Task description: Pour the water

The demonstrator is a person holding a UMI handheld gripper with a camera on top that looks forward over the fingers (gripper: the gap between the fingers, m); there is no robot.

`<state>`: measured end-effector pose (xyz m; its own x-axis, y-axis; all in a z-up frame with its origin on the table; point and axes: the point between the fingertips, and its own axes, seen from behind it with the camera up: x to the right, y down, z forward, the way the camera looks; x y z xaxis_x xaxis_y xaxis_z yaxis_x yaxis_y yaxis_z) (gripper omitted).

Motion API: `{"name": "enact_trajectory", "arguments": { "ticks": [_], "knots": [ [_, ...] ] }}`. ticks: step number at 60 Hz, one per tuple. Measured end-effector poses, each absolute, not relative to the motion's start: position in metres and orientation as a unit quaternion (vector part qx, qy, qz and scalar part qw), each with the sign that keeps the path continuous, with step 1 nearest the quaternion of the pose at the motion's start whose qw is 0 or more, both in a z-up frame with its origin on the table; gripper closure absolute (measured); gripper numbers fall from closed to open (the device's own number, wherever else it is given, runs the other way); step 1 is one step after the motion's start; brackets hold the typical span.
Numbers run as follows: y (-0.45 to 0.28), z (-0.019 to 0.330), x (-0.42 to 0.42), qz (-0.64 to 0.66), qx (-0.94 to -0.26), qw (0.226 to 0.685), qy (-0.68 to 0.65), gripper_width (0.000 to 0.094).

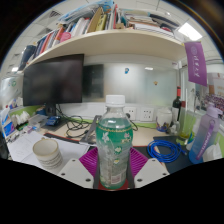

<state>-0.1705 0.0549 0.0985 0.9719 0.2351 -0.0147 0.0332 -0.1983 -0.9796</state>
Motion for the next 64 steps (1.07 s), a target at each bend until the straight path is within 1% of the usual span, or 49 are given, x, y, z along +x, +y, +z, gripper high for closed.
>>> {"name": "enact_trajectory", "arguments": {
  "ticks": [7,9,14,16,17,24,30,41,48,56,64],
  "knots": [
    [0.049,0.097,-0.17,0.061,-0.773,0.623,-0.099,0.0414],
    [0.046,0.099,-0.169,0.058,-0.774,0.622,-0.101,0.036],
    [0.034,0.103,-0.161,0.049,-0.78,0.617,-0.091,0.0182],
    [0.025,0.104,-0.159,0.049,-0.783,0.614,-0.087,0.0137],
    [0.021,0.106,-0.159,0.048,-0.784,0.613,-0.085,0.013],
    [-0.013,0.115,-0.15,0.03,-0.803,0.592,-0.066,0.0129],
    [-0.043,0.14,-0.151,0.016,-0.811,0.582,-0.048,0.0128],
    [-0.064,0.205,-0.175,0.011,-0.795,0.604,-0.049,0.0116],
    [-0.071,0.234,-0.18,-0.004,-0.787,0.616,-0.047,0.0116],
    [-0.081,0.245,-0.185,-0.004,-0.79,0.612,-0.034,0.0115],
    [-0.086,0.246,-0.182,-0.01,-0.795,0.606,-0.019,0.011]
  ]
}}
